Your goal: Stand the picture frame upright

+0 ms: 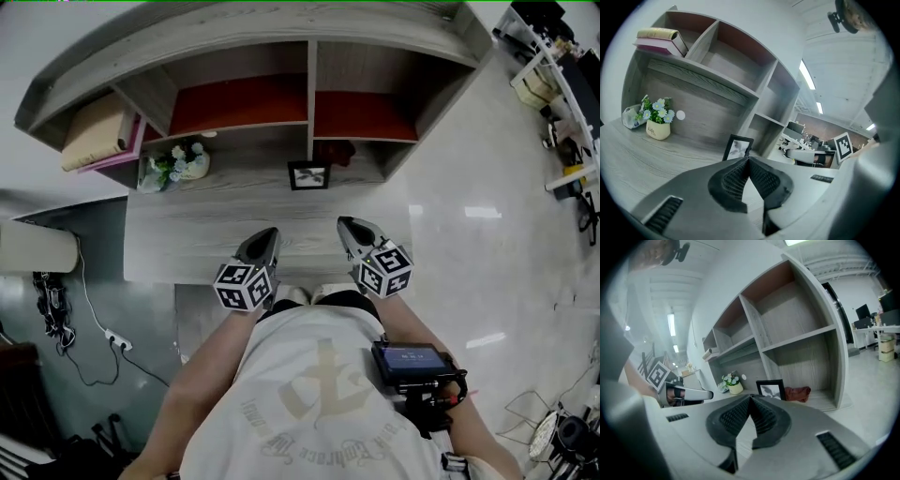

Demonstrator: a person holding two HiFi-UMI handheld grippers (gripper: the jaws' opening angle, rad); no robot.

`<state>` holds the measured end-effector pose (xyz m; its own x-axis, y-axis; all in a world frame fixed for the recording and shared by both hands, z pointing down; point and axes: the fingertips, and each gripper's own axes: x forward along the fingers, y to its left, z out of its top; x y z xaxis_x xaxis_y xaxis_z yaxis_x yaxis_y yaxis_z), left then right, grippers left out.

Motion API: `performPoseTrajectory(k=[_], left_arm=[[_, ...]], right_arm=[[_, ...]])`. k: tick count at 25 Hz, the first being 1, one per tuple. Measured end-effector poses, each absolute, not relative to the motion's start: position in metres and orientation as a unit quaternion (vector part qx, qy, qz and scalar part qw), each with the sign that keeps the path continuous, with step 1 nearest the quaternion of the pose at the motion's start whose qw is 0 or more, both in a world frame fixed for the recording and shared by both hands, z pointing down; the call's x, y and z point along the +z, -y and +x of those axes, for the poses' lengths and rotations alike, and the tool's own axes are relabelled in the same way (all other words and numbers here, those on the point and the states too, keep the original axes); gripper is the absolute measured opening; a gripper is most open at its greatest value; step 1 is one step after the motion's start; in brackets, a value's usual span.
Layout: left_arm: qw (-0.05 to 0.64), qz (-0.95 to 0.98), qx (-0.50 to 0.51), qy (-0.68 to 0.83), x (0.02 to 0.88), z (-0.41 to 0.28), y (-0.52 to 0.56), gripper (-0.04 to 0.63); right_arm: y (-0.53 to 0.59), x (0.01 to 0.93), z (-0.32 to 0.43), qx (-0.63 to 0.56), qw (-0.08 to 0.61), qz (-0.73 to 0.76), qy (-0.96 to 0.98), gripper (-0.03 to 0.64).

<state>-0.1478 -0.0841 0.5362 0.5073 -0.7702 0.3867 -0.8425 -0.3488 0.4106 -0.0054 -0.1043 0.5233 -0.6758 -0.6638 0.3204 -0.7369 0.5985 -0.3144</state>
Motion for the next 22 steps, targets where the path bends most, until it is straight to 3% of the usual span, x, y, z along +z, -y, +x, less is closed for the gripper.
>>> performPoseTrajectory(k=[22], left_arm=[[0.264,0.841,0.059,0.468,0.521,-0.161,0.041,0.002]], right_arm=[[0.049,0.509,0.000,0.195,0.089,0.378,0.901,0.003]])
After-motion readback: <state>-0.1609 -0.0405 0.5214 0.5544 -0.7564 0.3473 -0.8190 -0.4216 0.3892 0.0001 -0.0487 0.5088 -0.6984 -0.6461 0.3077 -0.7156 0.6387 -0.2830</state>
